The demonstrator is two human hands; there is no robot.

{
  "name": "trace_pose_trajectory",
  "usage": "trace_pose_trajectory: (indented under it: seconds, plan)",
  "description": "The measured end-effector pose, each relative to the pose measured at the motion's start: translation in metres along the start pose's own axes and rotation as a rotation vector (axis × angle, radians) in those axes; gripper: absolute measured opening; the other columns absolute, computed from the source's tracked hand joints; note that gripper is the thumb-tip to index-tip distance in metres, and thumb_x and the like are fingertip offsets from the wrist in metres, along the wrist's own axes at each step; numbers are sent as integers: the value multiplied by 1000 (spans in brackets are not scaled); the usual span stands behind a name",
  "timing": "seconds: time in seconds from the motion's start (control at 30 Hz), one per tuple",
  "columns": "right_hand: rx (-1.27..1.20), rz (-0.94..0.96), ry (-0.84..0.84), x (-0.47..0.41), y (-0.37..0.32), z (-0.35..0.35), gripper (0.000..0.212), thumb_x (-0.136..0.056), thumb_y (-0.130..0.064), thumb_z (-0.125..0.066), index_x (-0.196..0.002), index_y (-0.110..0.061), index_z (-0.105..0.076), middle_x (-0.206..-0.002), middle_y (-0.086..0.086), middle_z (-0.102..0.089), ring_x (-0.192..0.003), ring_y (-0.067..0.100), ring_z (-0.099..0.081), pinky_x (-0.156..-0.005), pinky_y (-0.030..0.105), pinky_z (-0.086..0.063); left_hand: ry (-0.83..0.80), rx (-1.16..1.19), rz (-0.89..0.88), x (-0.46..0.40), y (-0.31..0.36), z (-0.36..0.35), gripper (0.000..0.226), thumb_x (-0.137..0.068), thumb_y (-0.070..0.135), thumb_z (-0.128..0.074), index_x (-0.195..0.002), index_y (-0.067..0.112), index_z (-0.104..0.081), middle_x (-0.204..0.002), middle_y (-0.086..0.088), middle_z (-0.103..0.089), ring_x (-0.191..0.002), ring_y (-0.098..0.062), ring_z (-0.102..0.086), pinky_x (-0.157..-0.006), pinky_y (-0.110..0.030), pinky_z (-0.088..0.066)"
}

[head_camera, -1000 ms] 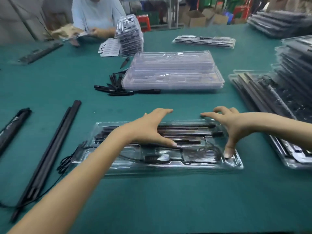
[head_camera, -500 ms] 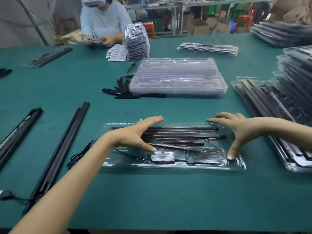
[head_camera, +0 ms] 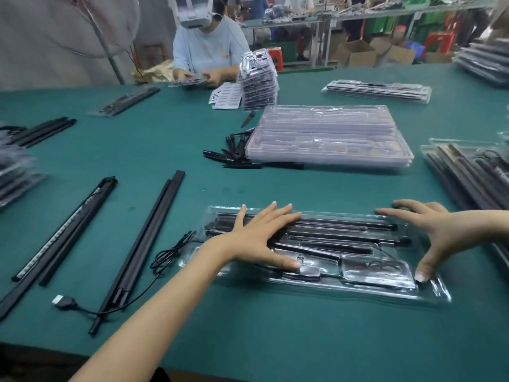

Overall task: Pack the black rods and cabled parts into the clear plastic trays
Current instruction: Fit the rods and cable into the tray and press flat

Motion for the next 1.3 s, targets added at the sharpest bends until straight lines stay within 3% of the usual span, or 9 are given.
trace_pose_trajectory:
  seconds: [0.2, 0.33, 0.43, 0.47, 0.57, 0.7, 0.9, 1.07, 1.3]
  plan:
    - [7, -9, -27, 1, -7, 19, 134, -42, -89, -55, -149, -38, 9, -157, -7, 3, -146, 22, -2, -117, 35, -8, -89, -23, 105, -9, 5, 1, 109, -75, 60, -68, -150, 38, 10, -155, 24, 16, -141, 0, 22, -109, -58, 21]
    - [-245, 6, 381, 9, -45, 48, 107, -62, -73, -55, -152, -33, -10, -159, 2, -13, -145, 25, -11, -118, 42, -13, -94, -14, 117, -8, 6, 3, 111, -76, 59, -68, -150, 36, 11, -155, 22, 18, -141, -1, 23, -109, -57, 22]
    - [-348, 3, 491, 9, -87, 39, 126, -42, -85, -43, -151, -34, -6, -158, 6, -11, -145, 25, -7, -116, 52, -15, -80, 3, 117, -6, 6, 2, 111, -76, 59, -67, -150, 34, 12, -155, 21, 19, -140, 0, 23, -109, -56, 24]
    - [-361, 1, 487, 6, -100, 33, 129, -41, -87, -42, -151, -34, -2, -158, 9, -8, -145, 25, -3, -116, 52, -13, -73, 6, 114, -6, 5, 1, 111, -77, 59, -67, -150, 34, 12, -155, 21, 19, -140, 0, 24, -109, -55, 24]
    - [-404, -10, 472, -9, -130, 20, 118, -63, -74, -62, -151, -36, 8, -159, 15, 8, -145, 26, 17, -117, 51, 2, -51, 18, 100, -5, 4, 0, 109, -77, 59, -66, -151, 33, 10, -156, 21, 18, -140, 1, 23, -110, -55, 23]
    - [-338, -15, 391, -26, -148, 12, 128, -61, -69, -72, -149, -37, 15, -155, 17, 24, -140, 28, 32, -112, 55, 11, -32, 36, 72, -4, 2, -1, 108, -77, 60, -66, -151, 34, 7, -156, 23, 15, -140, 3, 23, -110, -53, 24]
    - [-267, -14, 327, -33, -150, 11, 131, -56, -70, -75, -147, -41, 15, -156, 11, 24, -141, 30, 29, -112, 58, 9, -15, 43, 50, -5, -1, -2, 106, -77, 61, -65, -151, 35, 6, -156, 23, 15, -139, 4, 24, -108, -53, 26]
    - [-227, -34, 262, -35, -147, 4, 124, -62, -69, -71, -149, -39, 11, -158, 14, 14, -144, 31, 19, -113, 52, 11, -11, 48, 50, -5, -1, -3, 105, -77, 61, -65, -151, 35, 5, -156, 24, 15, -139, 4, 24, -108, -52, 27]
    - [-252, -15, 241, -34, -145, 5, 123, -63, -65, -74, -150, -39, 9, -159, 11, 14, -145, 28, 18, -115, 49, 11, -4, 65, 44, -5, 0, -3, 105, -77, 61, -65, -151, 35, 4, -155, 25, 14, -138, 5, 24, -108, -51, 28]
Point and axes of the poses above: each hand's wrist, its own x-axis away from the middle knuckle, its own z-axis out of the back of the hand, y = z × x, the point moved 6 cm from there along -x, towards the middle knuckle
